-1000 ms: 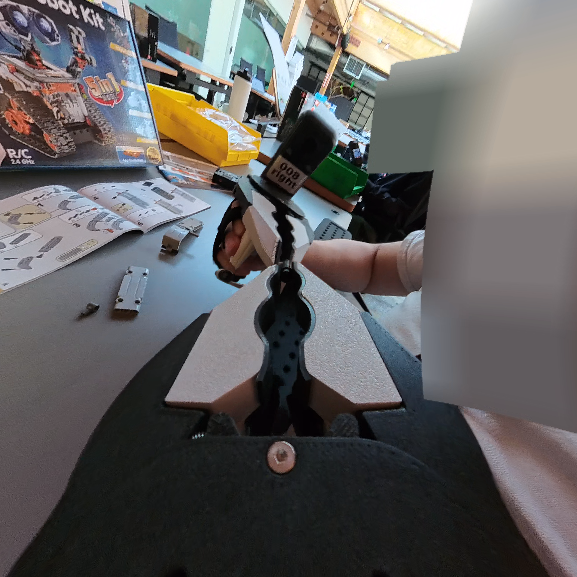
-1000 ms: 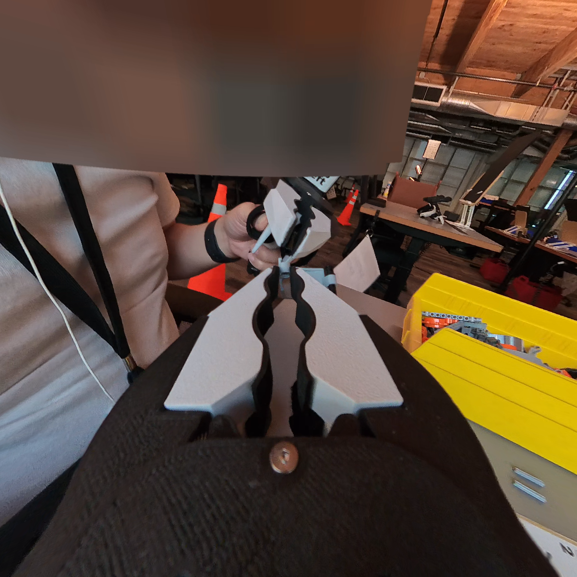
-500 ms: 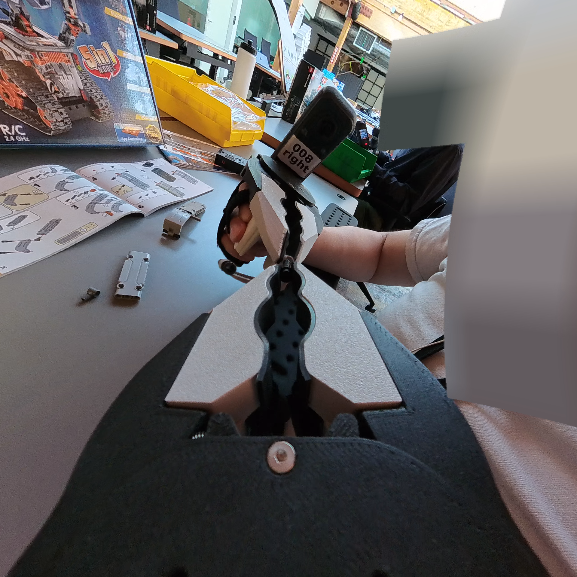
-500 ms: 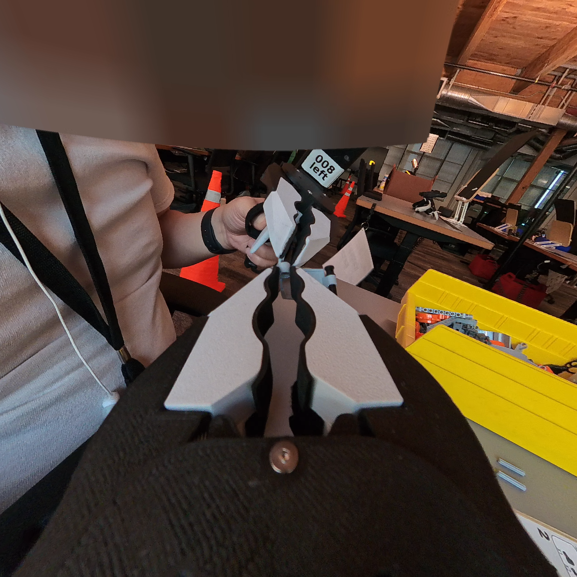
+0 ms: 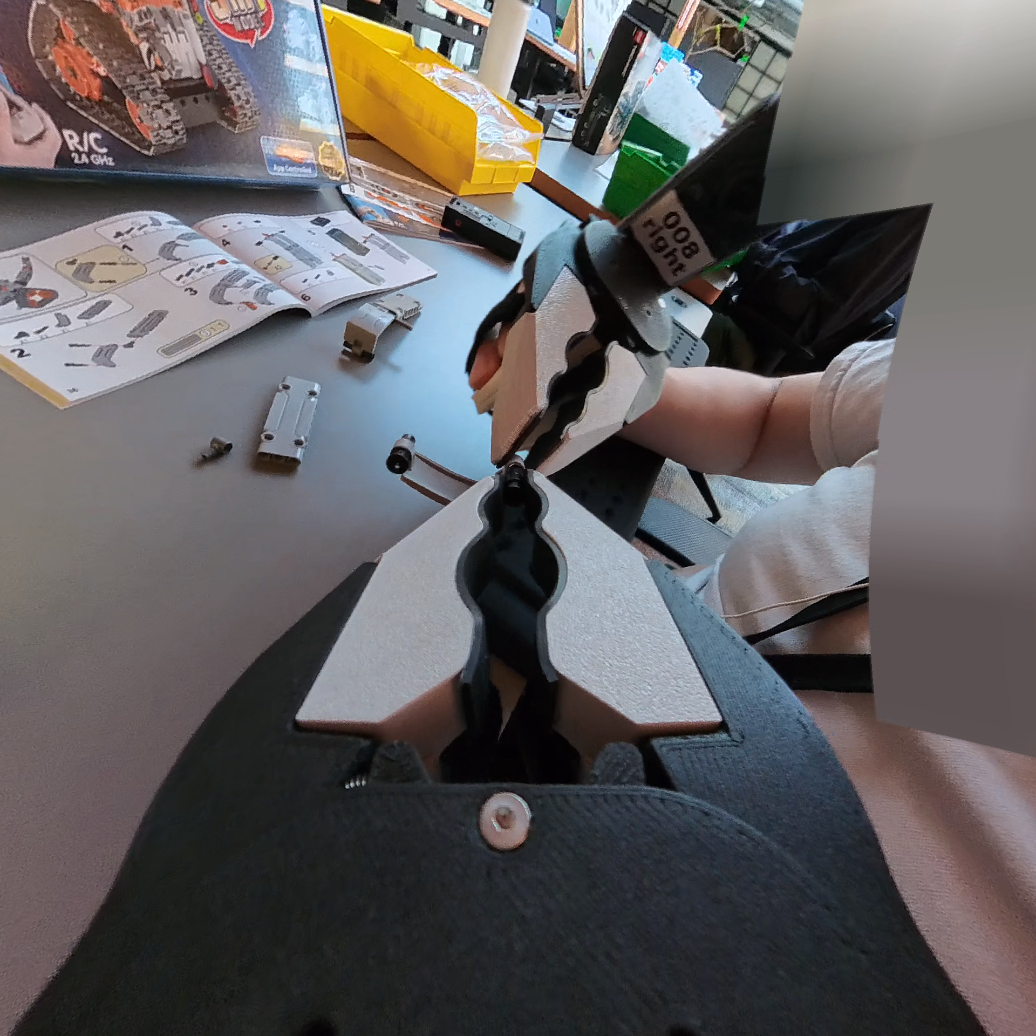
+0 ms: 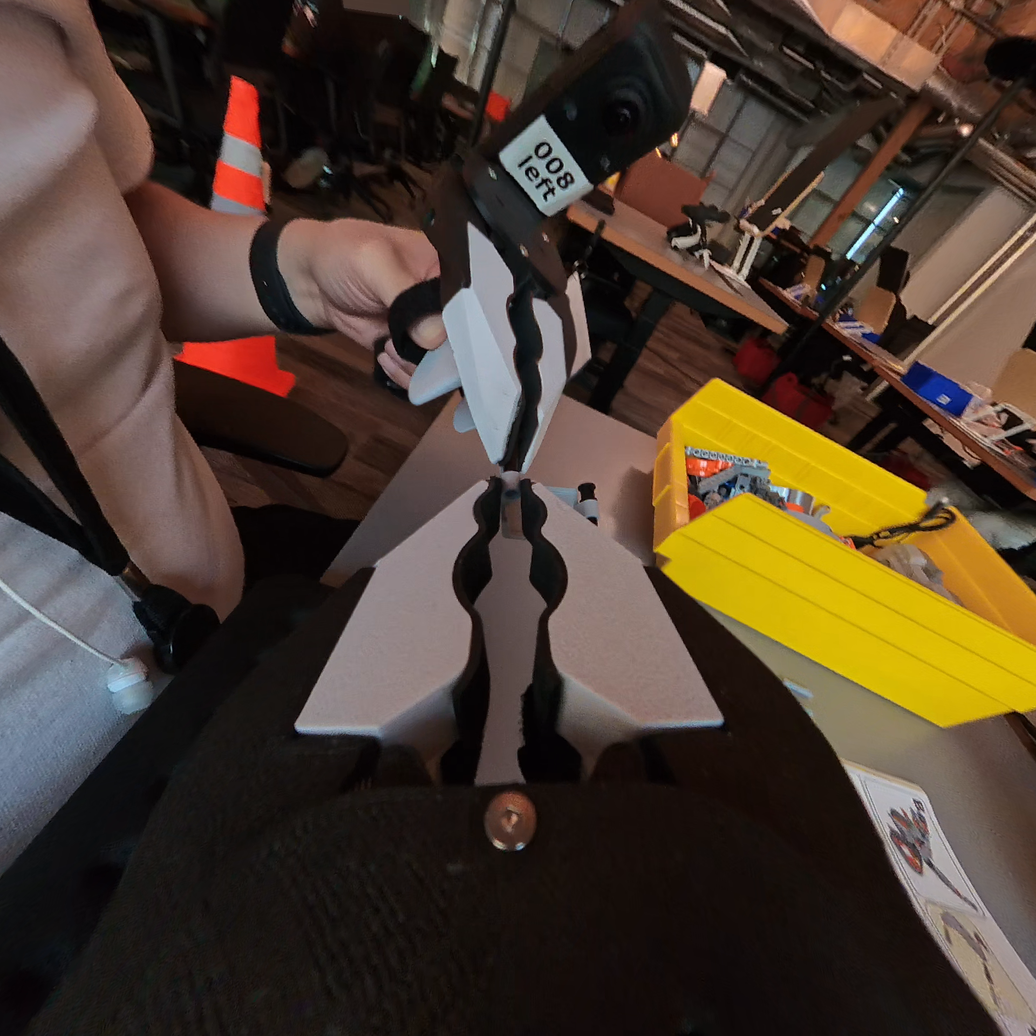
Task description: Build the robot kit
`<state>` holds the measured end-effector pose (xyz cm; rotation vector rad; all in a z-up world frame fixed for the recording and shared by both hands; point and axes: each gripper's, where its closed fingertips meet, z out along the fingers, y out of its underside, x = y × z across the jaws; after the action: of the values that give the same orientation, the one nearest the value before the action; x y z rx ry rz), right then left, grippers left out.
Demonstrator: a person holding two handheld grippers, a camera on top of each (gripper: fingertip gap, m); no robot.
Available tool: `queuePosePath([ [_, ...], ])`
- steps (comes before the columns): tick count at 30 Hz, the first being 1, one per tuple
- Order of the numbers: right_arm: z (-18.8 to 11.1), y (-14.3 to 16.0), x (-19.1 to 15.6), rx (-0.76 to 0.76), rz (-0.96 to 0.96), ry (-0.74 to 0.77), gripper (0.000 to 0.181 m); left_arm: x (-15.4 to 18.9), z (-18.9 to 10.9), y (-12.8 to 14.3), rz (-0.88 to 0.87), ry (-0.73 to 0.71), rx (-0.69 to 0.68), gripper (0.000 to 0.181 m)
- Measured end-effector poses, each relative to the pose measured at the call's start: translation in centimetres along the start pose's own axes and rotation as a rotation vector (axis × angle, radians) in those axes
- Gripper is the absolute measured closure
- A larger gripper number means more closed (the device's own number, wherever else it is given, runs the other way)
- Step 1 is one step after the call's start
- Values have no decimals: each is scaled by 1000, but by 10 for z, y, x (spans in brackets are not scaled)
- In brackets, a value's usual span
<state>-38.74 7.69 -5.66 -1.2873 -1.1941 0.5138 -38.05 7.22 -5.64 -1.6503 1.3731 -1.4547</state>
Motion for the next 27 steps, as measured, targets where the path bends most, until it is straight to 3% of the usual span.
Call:
queuePosePath([
  [9, 10, 24, -11, -140, -38, 38, 177, -11, 4, 23, -56, 3, -58, 177],
  [19, 10, 19, 3, -100, 68, 132, 177, -18, 1, 11, -118, 19, 80, 177],
  [27, 7, 7, 4, -25, 94, 145, 177, -11, -3, 3, -211, 162, 202, 177],
])
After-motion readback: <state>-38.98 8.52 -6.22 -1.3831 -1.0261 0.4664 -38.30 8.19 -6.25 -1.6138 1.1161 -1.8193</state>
